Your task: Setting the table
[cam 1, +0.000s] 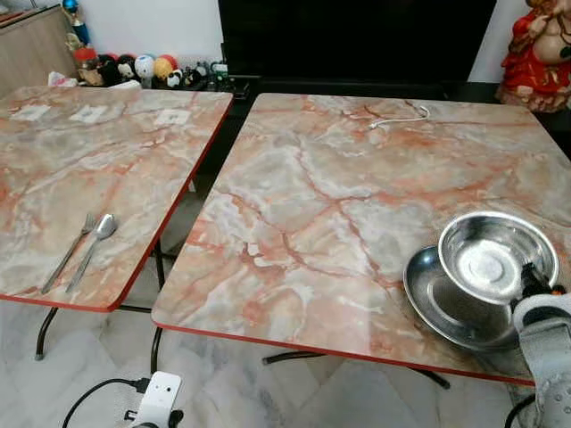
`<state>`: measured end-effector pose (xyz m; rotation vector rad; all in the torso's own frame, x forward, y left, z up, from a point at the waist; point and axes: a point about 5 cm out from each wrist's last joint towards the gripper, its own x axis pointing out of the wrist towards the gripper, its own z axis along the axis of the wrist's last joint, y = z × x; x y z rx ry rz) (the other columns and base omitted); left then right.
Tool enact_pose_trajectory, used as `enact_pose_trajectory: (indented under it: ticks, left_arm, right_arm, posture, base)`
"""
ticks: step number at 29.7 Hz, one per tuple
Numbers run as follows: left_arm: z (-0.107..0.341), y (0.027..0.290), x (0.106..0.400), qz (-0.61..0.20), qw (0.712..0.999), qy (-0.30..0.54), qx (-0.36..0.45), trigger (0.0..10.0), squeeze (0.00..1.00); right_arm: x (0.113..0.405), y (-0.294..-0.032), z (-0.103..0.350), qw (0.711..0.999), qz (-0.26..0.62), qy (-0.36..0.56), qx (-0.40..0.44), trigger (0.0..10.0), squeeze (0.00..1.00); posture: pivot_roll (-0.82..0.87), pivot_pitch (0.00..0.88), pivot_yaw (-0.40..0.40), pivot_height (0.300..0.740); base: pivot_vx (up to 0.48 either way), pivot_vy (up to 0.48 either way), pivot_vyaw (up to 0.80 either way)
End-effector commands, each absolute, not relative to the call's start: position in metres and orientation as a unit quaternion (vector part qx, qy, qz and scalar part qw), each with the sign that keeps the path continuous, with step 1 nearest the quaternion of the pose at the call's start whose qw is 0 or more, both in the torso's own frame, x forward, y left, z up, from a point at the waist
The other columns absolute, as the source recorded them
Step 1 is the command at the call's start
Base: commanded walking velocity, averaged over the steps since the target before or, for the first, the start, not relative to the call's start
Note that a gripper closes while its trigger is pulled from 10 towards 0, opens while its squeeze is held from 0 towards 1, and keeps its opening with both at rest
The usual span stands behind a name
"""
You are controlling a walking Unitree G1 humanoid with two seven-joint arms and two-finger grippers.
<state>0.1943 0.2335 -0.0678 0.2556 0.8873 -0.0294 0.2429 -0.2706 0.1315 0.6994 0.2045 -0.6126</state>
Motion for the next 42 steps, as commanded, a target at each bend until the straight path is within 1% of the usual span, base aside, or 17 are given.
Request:
enact_pose_trajectory:
  ticks: [1, 9, 16, 23, 28, 29, 30, 31, 32, 33, 34, 35, 36, 42]
  left_arm:
    - [-0.07, 0.237, 0.19, -0.013, 0.889, 0.441, 0.126, 10.0, 0.0]
    - [-0.07, 0.237, 0.19, -0.016, 0.889, 0.44, 0.128, 10.0, 0.0]
    - [-0.07, 0.237, 0.189, -0.015, 0.888, 0.441, 0.13, 10.0, 0.0]
    - [-0.07, 0.238, 0.19, -0.012, 0.888, 0.442, 0.129, 10.0, 0.0]
    - [-0.069, 0.239, 0.19, -0.01, 0.888, 0.441, 0.128, 10.0, 0.0]
    - [-0.069, 0.239, 0.19, -0.009, 0.888, 0.441, 0.127, 10.0, 0.0]
    - [-0.069, 0.239, 0.19, -0.009, 0.888, 0.441, 0.127, 10.0, 0.0]
    - [-0.069, 0.239, 0.19, -0.009, 0.888, 0.441, 0.127, 10.0, 0.0]
    - [-0.069, 0.239, 0.19, -0.008, 0.888, 0.441, 0.127, 10.0, 0.0]
    - [-0.069, 0.239, 0.19, -0.007, 0.888, 0.441, 0.127, 10.0, 0.0]
    - [-0.069, 0.24, 0.19, -0.007, 0.888, 0.442, 0.127, 10.0, 0.0]
    - [-0.069, 0.24, 0.19, -0.007, 0.888, 0.442, 0.127, 10.0, 0.0]
    - [-0.069, 0.24, 0.189, -0.007, 0.888, 0.442, 0.127, 10.0, 0.0]
    - [-0.069, 0.24, 0.189, -0.006, 0.889, 0.441, 0.125, 10.0, 0.0]
  right_arm:
    - [0.24, -0.269, 0.135, 0.89, -0.292, 0.099, 0.336, 10.0, 0.0]
    - [0.239, -0.261, 0.124, 0.892, -0.281, 0.139, 0.326, 10.0, 0.0]
    - [0.241, -0.261, 0.12, 0.89, -0.281, 0.146, 0.329, 10.0, 0.0]
    - [0.244, -0.27, 0.112, 0.89, -0.297, 0.152, 0.31, 10.0, 0.0]
    - [0.248, -0.269, 0.113, 0.893, -0.292, 0.151, 0.309, 10.0, 0.0]
    - [0.25, -0.268, 0.113, 0.893, -0.291, 0.149, 0.31, 10.0, 1.0]
    - [0.251, -0.267, 0.113, 0.893, -0.29, 0.149, 0.311, 10.0, 0.97]
    - [0.252, -0.266, 0.112, 0.893, -0.289, 0.149, 0.312, 10.0, 0.97]
    - [0.254, -0.264, 0.112, 0.894, -0.284, 0.149, 0.314, 10.0, 0.75]
    - [0.254, -0.263, 0.112, 0.895, -0.279, 0.149, 0.315, 10.0, 0.49]
    - [0.255, -0.261, 0.112, 0.896, -0.275, 0.15, 0.315, 10.0, 0.09]
    - [0.255, -0.261, 0.112, 0.896, -0.275, 0.15, 0.315, 10.0, 0.09]
    - [0.256, -0.26, 0.112, 0.897, -0.272, 0.15, 0.314, 10.0, 0.0]
    - [0.255, -0.26, 0.11, 0.898, -0.274, 0.159, 0.305, 10.0, 0.0]
  posture:
    - [0.03, 0.0, 0.004, 0.74]
    - [0.03, 0.0, 0.006, 0.74]
    - [0.03, 0.0, 0.005, 0.74]
    - [0.04, 0.0, 0.004, 0.74]
    - [0.04, 0.0, 0.005, 0.74]
    - [0.04, 0.0, 0.006, 0.74]
    - [0.04, 0.001, 0.005, 0.74]
    - [0.04, 0.001, 0.005, 0.74]
    - [0.05, 0.003, 0.006, 0.74]
    - [0.05, 0.003, 0.006, 0.74]
    - [0.05, 0.003, 0.006, 0.74]
    - [0.05, 0.003, 0.006, 0.74]
    - [0.05, 0.005, 0.005, 0.74]
    - [0.04, 0.006, 0.003, 0.74]
  base:
    - [0.0, 0.0, 0.0]
    - [0.0, 0.0, 0.0]
    - [0.0, 0.0, 0.0]
    - [0.0, 0.0, 0.0]
    - [0.0, 0.0, 0.0]
    - [0.0, 0.0, 0.0]
    - [0.0, 0.0, 0.0]
    - [0.0, 0.0, 0.0]
    - [0.0, 0.0, 0.0]
    - [0.0, 0.0, 0.0]
    - [0.0, 0.0, 0.0]
    - [0.0, 0.0, 0.0]
    - [0.0, 0.0, 0.0]
    - [0.0, 0.0, 0.0]
